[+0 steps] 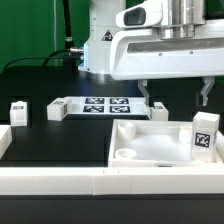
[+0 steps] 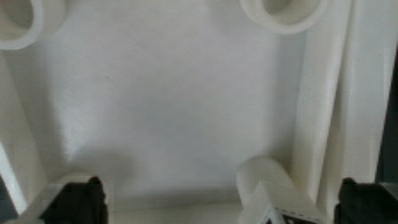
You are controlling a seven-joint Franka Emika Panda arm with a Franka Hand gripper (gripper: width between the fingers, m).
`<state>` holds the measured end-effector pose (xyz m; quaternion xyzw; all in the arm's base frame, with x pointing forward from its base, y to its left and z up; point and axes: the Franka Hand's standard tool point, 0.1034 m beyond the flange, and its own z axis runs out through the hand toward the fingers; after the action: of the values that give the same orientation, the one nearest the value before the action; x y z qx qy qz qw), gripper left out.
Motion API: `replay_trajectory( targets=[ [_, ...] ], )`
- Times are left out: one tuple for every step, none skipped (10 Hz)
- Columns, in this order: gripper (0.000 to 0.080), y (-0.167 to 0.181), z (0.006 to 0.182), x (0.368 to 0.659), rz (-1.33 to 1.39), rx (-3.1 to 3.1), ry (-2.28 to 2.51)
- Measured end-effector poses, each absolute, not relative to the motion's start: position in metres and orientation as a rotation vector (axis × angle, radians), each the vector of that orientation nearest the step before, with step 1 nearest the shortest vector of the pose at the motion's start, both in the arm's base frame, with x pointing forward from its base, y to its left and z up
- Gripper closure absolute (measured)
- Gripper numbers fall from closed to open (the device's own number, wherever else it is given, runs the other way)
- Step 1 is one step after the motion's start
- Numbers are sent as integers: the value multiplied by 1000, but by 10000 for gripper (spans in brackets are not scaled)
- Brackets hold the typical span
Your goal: Assemble square table
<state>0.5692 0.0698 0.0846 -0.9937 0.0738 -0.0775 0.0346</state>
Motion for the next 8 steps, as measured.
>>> replay_trajectory(
  targets=[
    [150,70,83,567,-248,-3055,226],
    [150,70,75,551,-271,-3057,218],
    [150,70,68,532,-255,-3064,200],
    [150,66,66,521,-259,-3073,158],
    [150,62,65,518,-262,-3078,136],
    [150,63,65,518,-230,-3079,137],
    [150,63,64,517,-216,-3080,136],
    [150,63,62,514,-143,-3083,137]
  ],
)
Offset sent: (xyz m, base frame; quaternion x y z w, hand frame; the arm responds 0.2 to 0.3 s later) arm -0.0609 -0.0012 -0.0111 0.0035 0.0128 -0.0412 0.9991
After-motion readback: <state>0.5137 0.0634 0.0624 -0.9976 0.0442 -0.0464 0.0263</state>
